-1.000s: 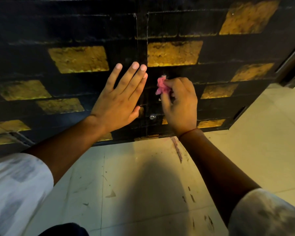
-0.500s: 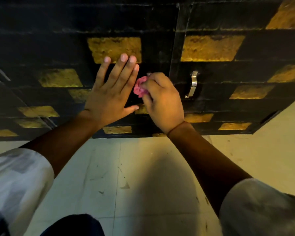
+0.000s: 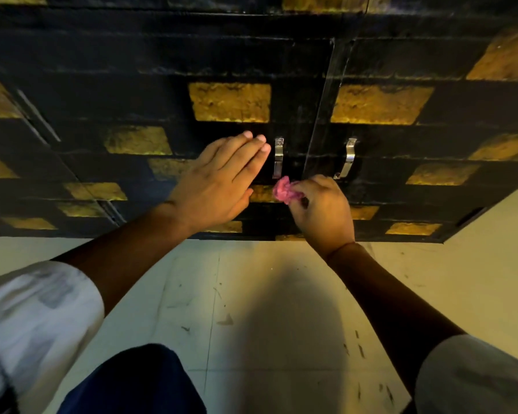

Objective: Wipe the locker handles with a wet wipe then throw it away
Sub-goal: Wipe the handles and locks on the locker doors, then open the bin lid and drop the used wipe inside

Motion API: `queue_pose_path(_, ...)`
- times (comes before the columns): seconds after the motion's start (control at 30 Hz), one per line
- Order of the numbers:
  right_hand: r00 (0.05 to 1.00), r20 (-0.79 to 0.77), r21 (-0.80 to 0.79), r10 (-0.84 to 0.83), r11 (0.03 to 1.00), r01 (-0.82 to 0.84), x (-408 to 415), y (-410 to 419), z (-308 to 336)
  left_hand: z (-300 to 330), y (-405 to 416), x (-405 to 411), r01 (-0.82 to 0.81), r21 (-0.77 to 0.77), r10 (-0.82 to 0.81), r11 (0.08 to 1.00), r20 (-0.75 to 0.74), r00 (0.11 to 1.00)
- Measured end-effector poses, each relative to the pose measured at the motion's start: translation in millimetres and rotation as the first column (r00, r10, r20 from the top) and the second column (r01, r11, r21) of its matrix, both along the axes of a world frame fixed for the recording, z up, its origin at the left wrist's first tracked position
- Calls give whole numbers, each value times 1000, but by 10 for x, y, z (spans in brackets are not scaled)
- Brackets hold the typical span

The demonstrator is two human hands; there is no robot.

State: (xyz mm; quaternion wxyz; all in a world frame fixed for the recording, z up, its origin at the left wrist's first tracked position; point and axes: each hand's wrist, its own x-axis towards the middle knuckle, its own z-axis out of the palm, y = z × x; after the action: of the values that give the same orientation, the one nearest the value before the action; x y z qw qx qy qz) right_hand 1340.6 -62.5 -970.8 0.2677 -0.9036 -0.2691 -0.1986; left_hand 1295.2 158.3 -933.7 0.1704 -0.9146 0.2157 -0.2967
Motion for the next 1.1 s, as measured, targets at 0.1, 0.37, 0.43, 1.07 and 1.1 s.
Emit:
queue_pose_path(0.1, 993, -79, 242, 88, 968, -67, -73, -56, 253, 128, -174, 2, 54, -373, -125, 926, -169, 978)
queue_pose_path(0.37, 891, -355, 581, 283, 813, -27, -220, -152, 782, 733, -592, -25, -570, -794, -487, 210, -590, 643)
queue_pose_path(0.43, 862, -437, 638, 257, 764, 96, -329, -226, 993, 953, -695, -113, -637, -759, -515, 135, -603, 609)
queue_pose_path(1.07, 490, -856, 503, 163, 484, 717, -1827, -2050, 4683, 4320, -2543, -902, -508, -667, -536, 545, -743, 401)
queue_pose_path(1.1, 488, -864, 485, 124, 469, 738, -1946, -2175, 4808, 4449, -2655, -956, -467, -659, -518, 589, -752, 407)
